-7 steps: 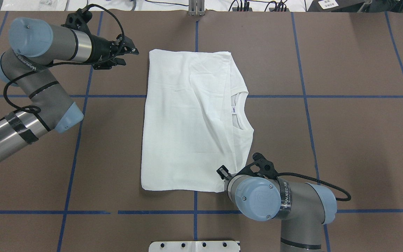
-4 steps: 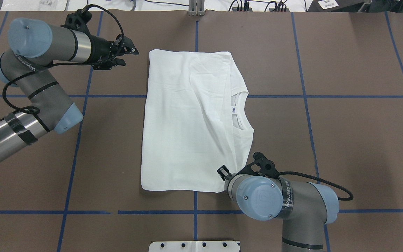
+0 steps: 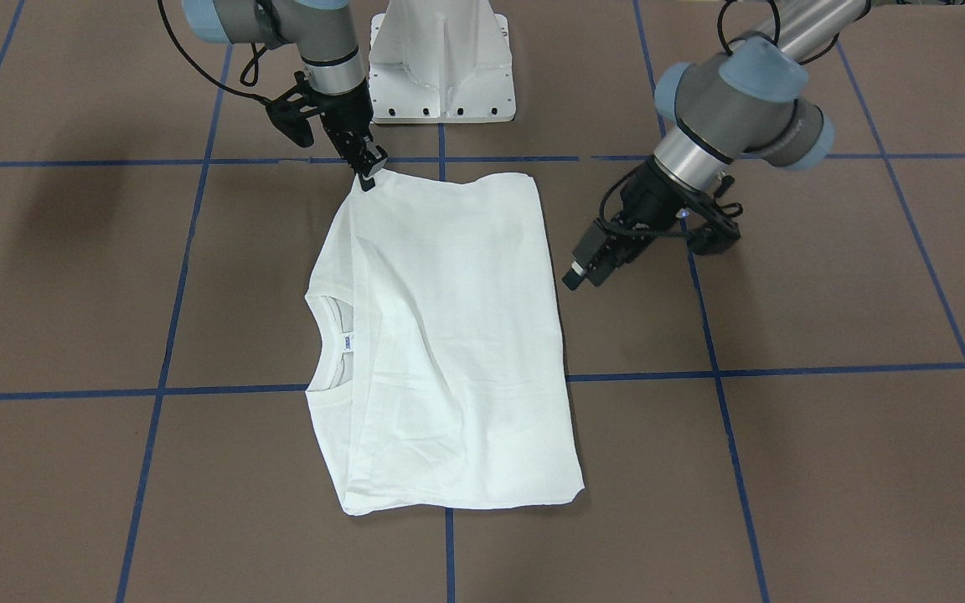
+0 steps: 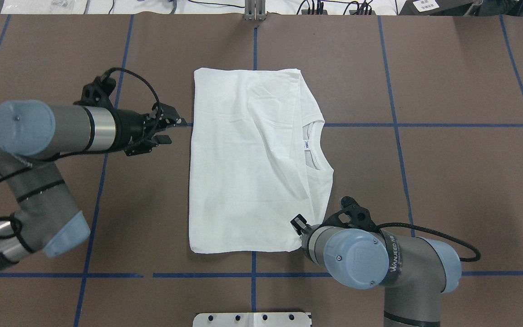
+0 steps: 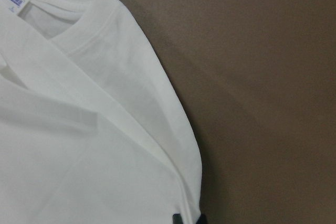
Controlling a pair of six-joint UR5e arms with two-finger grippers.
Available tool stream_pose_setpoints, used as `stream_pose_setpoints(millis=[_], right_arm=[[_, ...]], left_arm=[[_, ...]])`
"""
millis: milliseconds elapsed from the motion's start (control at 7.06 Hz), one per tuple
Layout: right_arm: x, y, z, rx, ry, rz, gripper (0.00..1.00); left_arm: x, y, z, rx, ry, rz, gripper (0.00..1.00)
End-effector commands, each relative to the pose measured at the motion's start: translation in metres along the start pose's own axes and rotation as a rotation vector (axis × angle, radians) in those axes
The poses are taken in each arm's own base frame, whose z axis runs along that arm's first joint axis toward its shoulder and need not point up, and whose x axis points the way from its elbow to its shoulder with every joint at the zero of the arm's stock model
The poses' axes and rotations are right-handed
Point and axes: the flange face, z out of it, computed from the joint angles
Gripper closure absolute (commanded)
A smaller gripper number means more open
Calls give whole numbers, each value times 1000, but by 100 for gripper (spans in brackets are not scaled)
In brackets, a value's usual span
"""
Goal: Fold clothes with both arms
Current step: 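Lower the left gripper to the shirt's near corner beside the right gripper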
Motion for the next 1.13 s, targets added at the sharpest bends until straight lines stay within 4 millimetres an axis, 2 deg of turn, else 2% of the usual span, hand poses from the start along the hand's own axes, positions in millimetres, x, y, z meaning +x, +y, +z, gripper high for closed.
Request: stream_pose_setpoints(millis=[0, 142, 425, 708, 850, 991], right_arm=[[7, -1, -4, -6, 3, -4, 100], [7, -1, -5, -7, 2, -4, 100], [7, 0, -5, -9, 2, -5, 100], [7, 0, -5, -9, 2, -5, 100], [7, 0, -5, -9, 2, -5, 100], [7, 0, -5, -9, 2, -5, 100]], left_arm=[[-58, 127, 7, -13, -99, -86, 31], [-83, 154, 13, -33, -154, -102, 30], [-99, 185, 22, -34, -198, -123, 28], [-102, 193, 25, -45, -206, -118, 29], [-97, 197, 26, -49, -201, -119, 30], [-94, 205, 30, -54, -210, -115, 34]])
